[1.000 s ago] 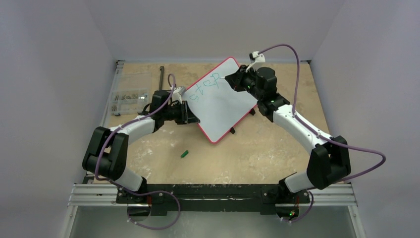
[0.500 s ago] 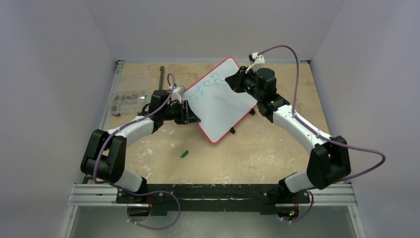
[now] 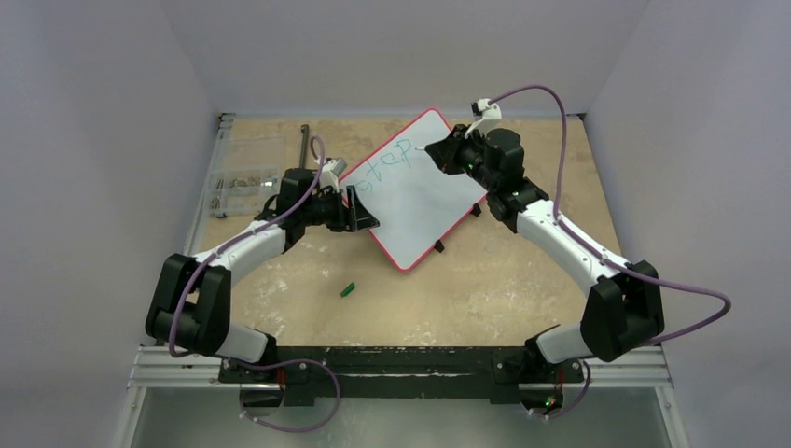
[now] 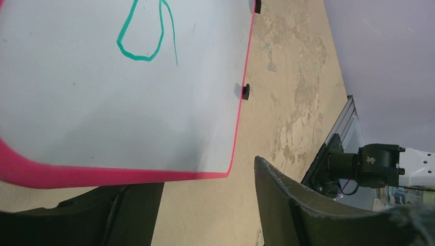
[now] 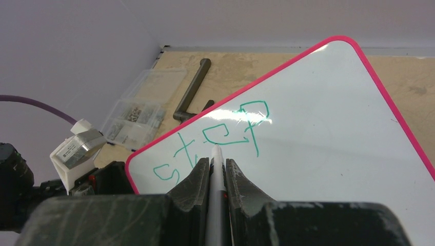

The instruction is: Write a sentence on the whiteboard

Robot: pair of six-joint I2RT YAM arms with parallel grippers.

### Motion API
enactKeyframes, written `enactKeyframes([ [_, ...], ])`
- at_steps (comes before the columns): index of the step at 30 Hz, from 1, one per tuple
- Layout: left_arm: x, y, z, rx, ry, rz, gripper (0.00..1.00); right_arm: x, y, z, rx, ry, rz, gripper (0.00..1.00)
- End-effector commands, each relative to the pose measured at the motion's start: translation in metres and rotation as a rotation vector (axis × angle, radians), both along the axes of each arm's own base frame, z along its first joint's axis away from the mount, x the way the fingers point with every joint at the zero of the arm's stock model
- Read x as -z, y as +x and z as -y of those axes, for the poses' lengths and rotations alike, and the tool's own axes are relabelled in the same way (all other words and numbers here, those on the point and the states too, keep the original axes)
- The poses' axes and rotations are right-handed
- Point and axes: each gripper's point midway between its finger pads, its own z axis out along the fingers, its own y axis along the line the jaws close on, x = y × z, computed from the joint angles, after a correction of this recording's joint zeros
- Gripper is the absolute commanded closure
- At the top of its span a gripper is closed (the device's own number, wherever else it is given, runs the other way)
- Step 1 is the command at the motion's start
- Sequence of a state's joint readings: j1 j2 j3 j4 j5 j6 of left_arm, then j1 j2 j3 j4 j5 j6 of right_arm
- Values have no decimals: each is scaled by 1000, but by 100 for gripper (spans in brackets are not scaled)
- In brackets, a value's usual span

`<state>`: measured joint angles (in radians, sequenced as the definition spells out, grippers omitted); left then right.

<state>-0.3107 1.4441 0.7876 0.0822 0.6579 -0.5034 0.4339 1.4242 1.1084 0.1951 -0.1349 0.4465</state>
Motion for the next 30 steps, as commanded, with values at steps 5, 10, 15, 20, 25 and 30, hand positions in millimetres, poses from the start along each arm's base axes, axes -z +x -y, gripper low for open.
enactKeyframes([
  [5, -19, -1, -7, -38, 24, 77, 29, -27, -8, 0, -11, 34, 65, 100],
  [10, -22, -1, -9, -46, 32, 79, 9, -28, -8, 0, -10, 35, 68, 100],
  [15, -25, -4, -15, -64, 44, 83, 5, -32, -10, 3, -3, 34, 78, 100],
  [20, -23, -12, -25, -94, 79, 54, 4, -35, -10, 4, 1, 35, 89, 100],
  [25, -43, -21, -40, -150, 95, 69, 4, -42, -11, 6, 7, 30, 105, 100],
  [30, -91, -21, -51, -155, 121, 118, 6, -50, -13, 5, -11, 21, 127, 100],
])
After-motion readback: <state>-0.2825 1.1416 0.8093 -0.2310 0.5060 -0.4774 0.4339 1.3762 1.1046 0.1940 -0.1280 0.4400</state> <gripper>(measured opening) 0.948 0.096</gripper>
